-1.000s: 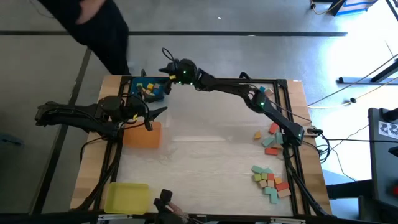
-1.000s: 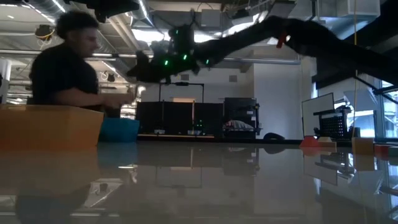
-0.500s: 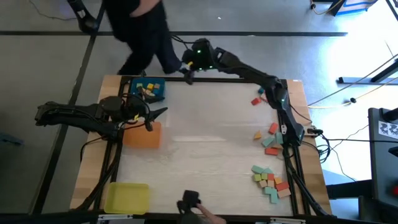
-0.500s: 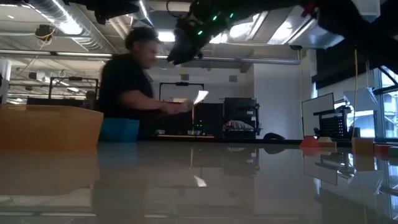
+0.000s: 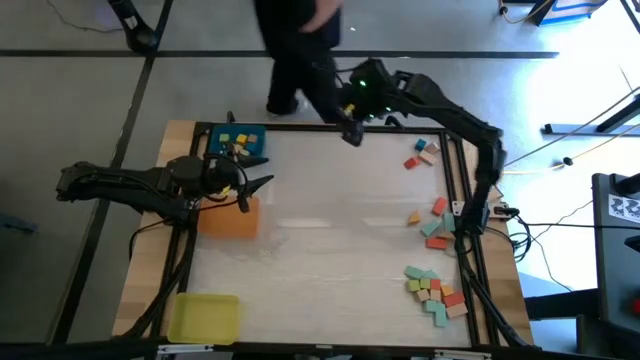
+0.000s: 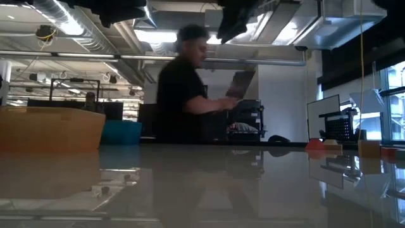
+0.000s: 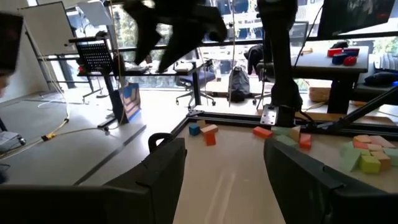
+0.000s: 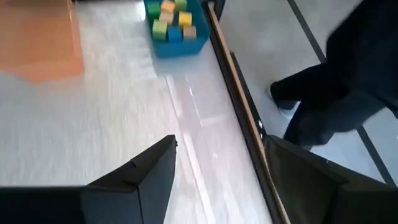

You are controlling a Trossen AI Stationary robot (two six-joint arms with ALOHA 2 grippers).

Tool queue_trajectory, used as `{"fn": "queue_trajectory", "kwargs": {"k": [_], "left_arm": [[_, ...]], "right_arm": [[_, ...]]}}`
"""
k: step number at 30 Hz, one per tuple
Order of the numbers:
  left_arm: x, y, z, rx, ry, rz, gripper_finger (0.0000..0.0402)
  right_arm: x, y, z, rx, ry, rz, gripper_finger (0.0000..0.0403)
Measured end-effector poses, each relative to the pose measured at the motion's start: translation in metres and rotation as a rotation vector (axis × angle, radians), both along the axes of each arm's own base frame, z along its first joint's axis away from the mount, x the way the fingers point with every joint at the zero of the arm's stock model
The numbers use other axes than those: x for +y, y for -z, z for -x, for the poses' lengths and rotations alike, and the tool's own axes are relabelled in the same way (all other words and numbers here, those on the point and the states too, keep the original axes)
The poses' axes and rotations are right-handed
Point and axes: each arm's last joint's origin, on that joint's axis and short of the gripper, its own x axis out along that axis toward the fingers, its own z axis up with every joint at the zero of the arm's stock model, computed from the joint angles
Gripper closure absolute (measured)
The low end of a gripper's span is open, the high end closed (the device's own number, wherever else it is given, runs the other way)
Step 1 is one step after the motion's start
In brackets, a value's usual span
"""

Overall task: Sort blocks by size
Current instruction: Put the blue cube block into the blue bin

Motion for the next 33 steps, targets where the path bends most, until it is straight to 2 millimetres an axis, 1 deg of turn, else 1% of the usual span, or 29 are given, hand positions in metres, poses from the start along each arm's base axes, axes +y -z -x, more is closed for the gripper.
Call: {"fn": "queue_trajectory", "kwargs": {"k": [4, 7, 11, 15, 18, 20, 23, 27, 31, 33], "left_arm": [[0.0, -0.001, 0.0, -0.012, 0.0, 0.0, 0.0196], [0.0, 0.0, 0.0, -0.002, 0.0, -0.009, 0.0196], [0.0, 0.0, 0.0, 0.001, 0.0, -0.009, 0.0196], [0.0, 0.0, 0.0, 0.004, 0.001, -0.015, 0.0196], [0.0, 0.0, 0.0, 0.005, 0.001, -0.021, 0.0196], [0.0, 0.0, 0.0, 0.008, 0.001, -0.026, 0.0196], [0.0, 0.0, 0.0, 0.01, 0.001, -0.029, 0.0196], [0.0, 0.001, 0.0, 0.019, 0.001, -0.03, 0.0196], [0.0, 0.001, 0.0, 0.021, 0.001, -0.03, 0.0196], [0.0, 0.002, 0.0, 0.031, 0.001, -0.033, 0.0196]], "right_arm": [[0.02, 0.003, 0.03, 0.019, 0.038, 0.008, 0.0159], [0.035, 0.013, 0.056, 0.007, 0.066, 0.004, 0.0159], [0.053, 0.027, 0.099, -0.058, 0.108, -0.022, 0.0159], [0.069, 0.047, 0.137, -0.069, 0.172, -0.096, 0.0159], [0.081, 0.056, 0.161, -0.111, 0.223, -0.195, 0.0159], [0.089, 0.062, 0.176, -0.098, 0.229, -0.256, 0.0159], [0.096, 0.066, 0.193, -0.103, 0.244, -0.291, 0.0159], [0.101, 0.071, 0.207, -0.093, 0.296, -0.29, 0.0159], [0.103, 0.076, 0.213, -0.066, 0.332, -0.314, 0.0159], [0.103, 0.084, 0.214, -0.031, 0.366, -0.347, 0.0159]]}}
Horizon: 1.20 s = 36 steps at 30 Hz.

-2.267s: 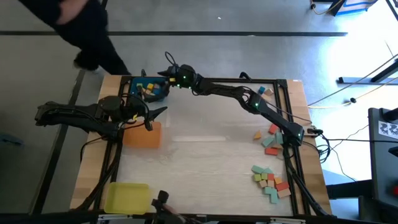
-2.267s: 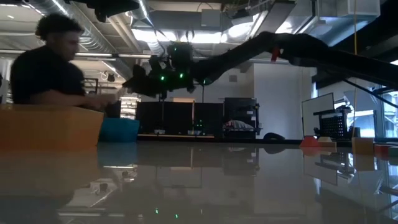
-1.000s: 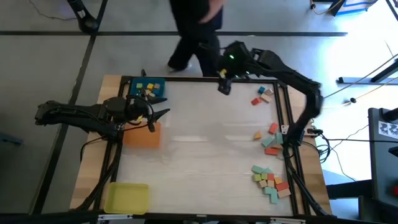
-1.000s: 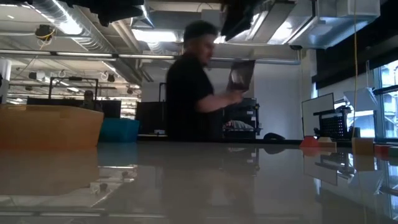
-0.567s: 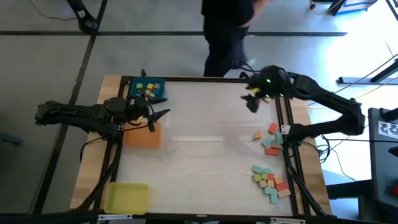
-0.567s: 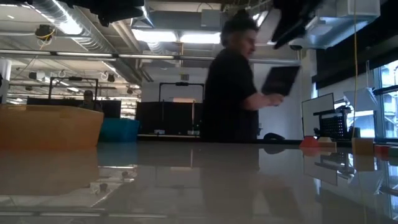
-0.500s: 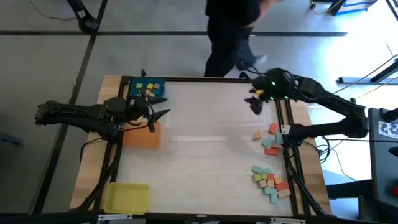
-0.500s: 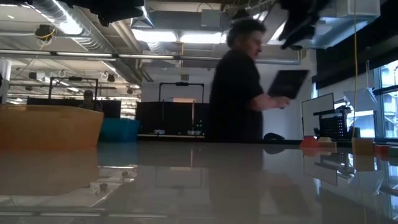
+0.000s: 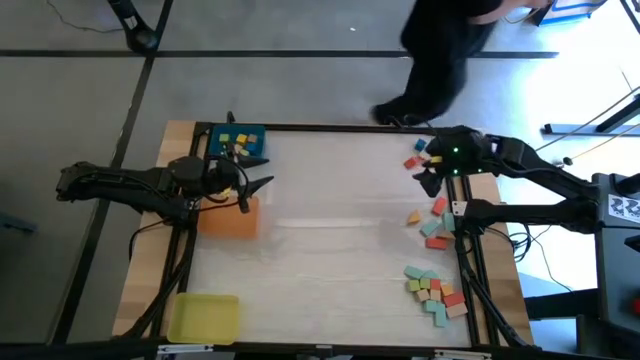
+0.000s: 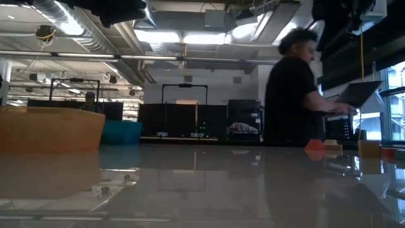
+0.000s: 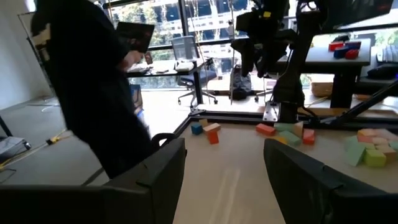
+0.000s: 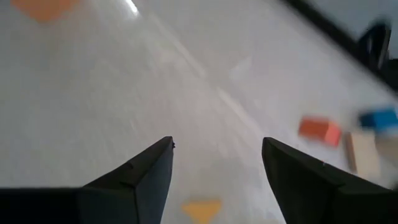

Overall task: Sort blocks by size
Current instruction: Put the blue cube block into the blue bin

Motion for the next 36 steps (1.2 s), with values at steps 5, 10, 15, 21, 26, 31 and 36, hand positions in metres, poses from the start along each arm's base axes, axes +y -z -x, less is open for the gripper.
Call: {"fn": "queue_trajectory", "kwargs": {"k": [5, 10, 15, 21, 26, 31, 36], "left_arm": [[0.0, 0.002, 0.0, 0.017, 0.0, 0.0, 0.0196], [0.0, 0.002, 0.0, 0.019, 0.0, -0.009, 0.0196], [0.0, 0.001, 0.0, 0.019, 0.001, -0.015, 0.0196], [0.0, 0.001, 0.0, 0.023, 0.002, -0.025, 0.0196], [0.0, 0.001, 0.0, 0.027, 0.002, -0.031, 0.0196], [0.0, 0.002, 0.0, 0.027, 0.002, -0.031, 0.0196], [0.0, 0.002, 0.0, 0.027, 0.002, -0.031, 0.0196]], "right_arm": [[0.003, 0.034, 0.004, 0.154, 0.084, -0.155, 0.0159], [0.004, 0.076, 0.007, 0.268, 0.166, -0.268, 0.0159], [0.006, 0.112, 0.005, 0.335, 0.27, -0.419, 0.0159], [0.007, 0.137, 0.0, 0.376, 0.304, -0.547, 0.0159], [0.004, 0.141, -0.008, 0.347, 0.316, -0.559, 0.0159], [0.003, 0.141, -0.01, 0.317, 0.395, -0.619, 0.0159], [0.004, 0.141, -0.009, 0.322, 0.488, -0.658, 0.0159]]}}
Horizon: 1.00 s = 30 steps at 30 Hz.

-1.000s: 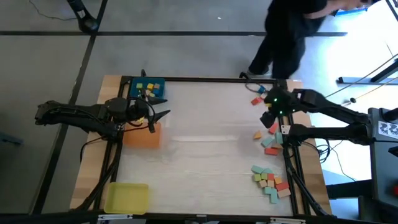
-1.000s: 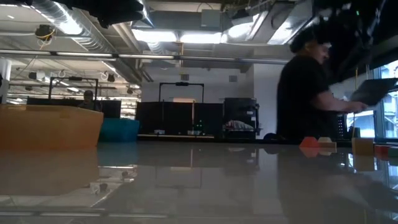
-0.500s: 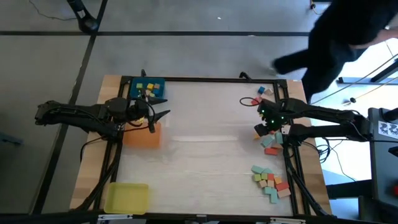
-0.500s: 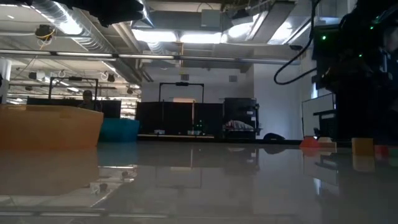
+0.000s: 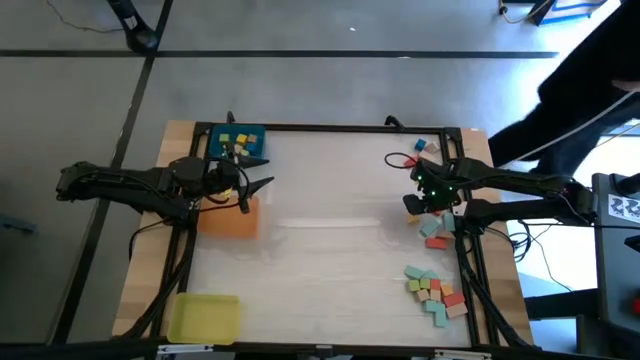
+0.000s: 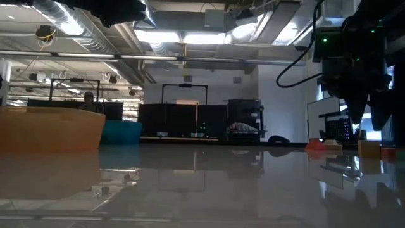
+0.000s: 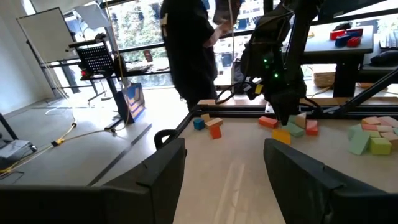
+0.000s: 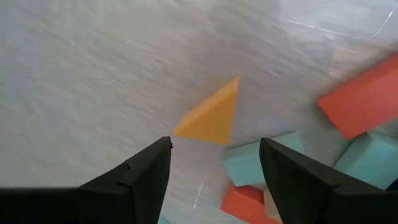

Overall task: Sort blocks by size
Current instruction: Put the blue cube block into the blue bin

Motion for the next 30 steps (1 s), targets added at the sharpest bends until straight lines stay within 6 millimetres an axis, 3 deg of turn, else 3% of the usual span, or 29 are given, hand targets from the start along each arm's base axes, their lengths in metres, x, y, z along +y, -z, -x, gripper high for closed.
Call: {"fn": "queue_trajectory", "kwargs": {"k": [17, 30], "left_arm": [[0.0, 0.0, 0.0, 0.007, 0.001, -0.017, 0.0196], [0.0, 0.0, 0.0, 0.004, 0.001, -0.007, 0.0196]], "right_arm": [[-0.001, -0.001, -0.005, -0.021, 0.115, -0.002, 0.0159], [0.013, 0.001, -0.015, 0.005, 0.149, 0.148, 0.0159]]}}
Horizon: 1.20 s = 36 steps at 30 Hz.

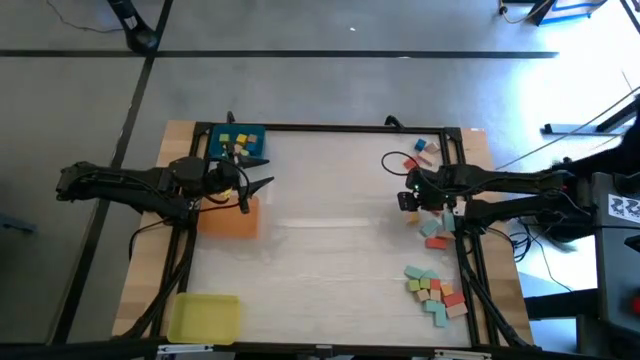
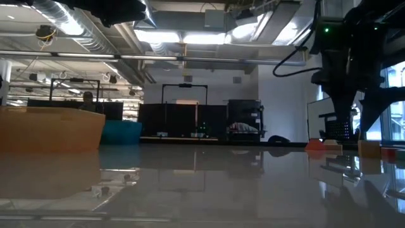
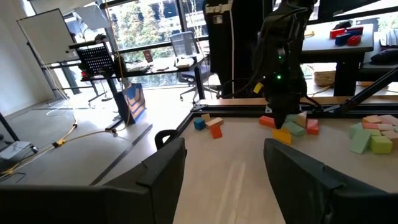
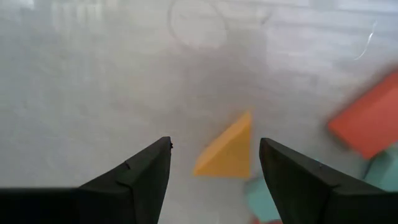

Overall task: Sort blocks by size
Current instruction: Put the blue cube block into the blue bin

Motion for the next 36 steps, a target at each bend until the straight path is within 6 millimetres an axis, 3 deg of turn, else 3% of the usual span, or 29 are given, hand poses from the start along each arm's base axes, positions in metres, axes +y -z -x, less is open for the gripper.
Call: {"fn": "queue_trajectory", "kwargs": {"k": [4, 10, 17, 24, 29, 36], "left_arm": [[0.0, 0.0, 0.0, 0.0, 0.0, 0.004, 0.0196], [0.0, 0.001, 0.0, 0.005, 0.0, 0.004, 0.0196], [0.0, 0.001, 0.0, 0.004, -0.002, 0.008, 0.0196], [0.0, 0.002, 0.0, 0.013, -0.002, 0.008, 0.0196], [0.0, 0.002, 0.0, 0.015, -0.002, 0.007, 0.0196], [0.0, 0.002, 0.0, 0.02, -0.002, 0.006, 0.0196]], "right_arm": [[-0.008, -0.012, -0.003, -0.028, -0.021, 0.045, 0.0159], [-0.044, -0.03, -0.007, -0.06, -0.024, 0.265, 0.0159], [-0.11, -0.009, 0.009, 0.115, 0.077, 0.393, 0.0159], [-0.169, 0.019, 0.017, 0.104, 0.173, 0.452, 0.0159], [-0.186, 0.019, 0.01, 0.108, 0.225, 0.48, 0.0159], [-0.194, 0.026, 0.008, 0.18, 0.318, 0.477, 0.0159]]}}
